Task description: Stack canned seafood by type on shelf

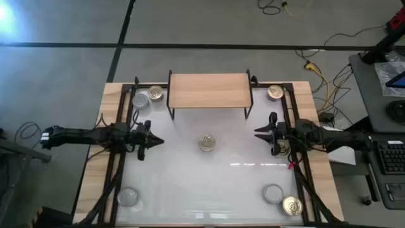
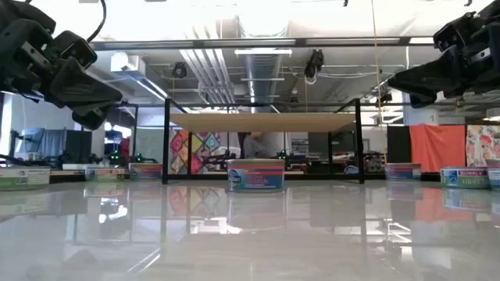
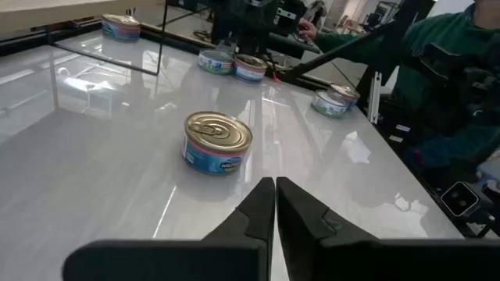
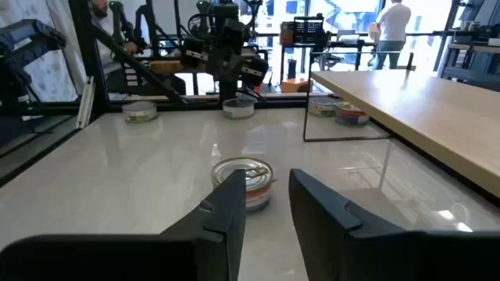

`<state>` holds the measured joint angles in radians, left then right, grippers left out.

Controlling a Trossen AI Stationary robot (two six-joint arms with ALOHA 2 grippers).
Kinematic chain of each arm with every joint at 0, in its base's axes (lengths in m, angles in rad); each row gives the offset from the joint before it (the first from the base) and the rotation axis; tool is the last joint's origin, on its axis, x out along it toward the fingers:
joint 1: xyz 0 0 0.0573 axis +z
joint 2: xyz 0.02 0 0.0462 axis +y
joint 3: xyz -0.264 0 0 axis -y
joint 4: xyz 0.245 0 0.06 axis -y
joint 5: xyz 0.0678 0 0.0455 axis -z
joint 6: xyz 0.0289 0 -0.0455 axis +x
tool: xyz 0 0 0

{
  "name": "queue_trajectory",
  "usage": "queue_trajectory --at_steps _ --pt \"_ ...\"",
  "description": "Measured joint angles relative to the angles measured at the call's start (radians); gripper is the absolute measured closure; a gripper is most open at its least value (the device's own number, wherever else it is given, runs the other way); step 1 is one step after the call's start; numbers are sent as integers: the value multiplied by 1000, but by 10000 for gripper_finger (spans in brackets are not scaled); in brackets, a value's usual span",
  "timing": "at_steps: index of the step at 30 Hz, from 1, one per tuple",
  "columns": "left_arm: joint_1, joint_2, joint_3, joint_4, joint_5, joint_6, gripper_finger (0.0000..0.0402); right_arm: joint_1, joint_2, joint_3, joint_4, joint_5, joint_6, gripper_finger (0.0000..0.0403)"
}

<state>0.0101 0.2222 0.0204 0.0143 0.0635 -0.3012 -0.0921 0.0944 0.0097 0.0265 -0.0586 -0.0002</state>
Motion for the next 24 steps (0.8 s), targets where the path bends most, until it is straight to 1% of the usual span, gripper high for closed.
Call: queue_trajectory --at_steps 14,19,24 --pt "0 0 0 0 0 0 402 0 0 0 0 0 0 343" --pt "0 0 0 0 0 0 402 0 0 0 0 0 0 346" --pt "0 0 0 0 0 0 402 0 0 0 0 0 0 339"
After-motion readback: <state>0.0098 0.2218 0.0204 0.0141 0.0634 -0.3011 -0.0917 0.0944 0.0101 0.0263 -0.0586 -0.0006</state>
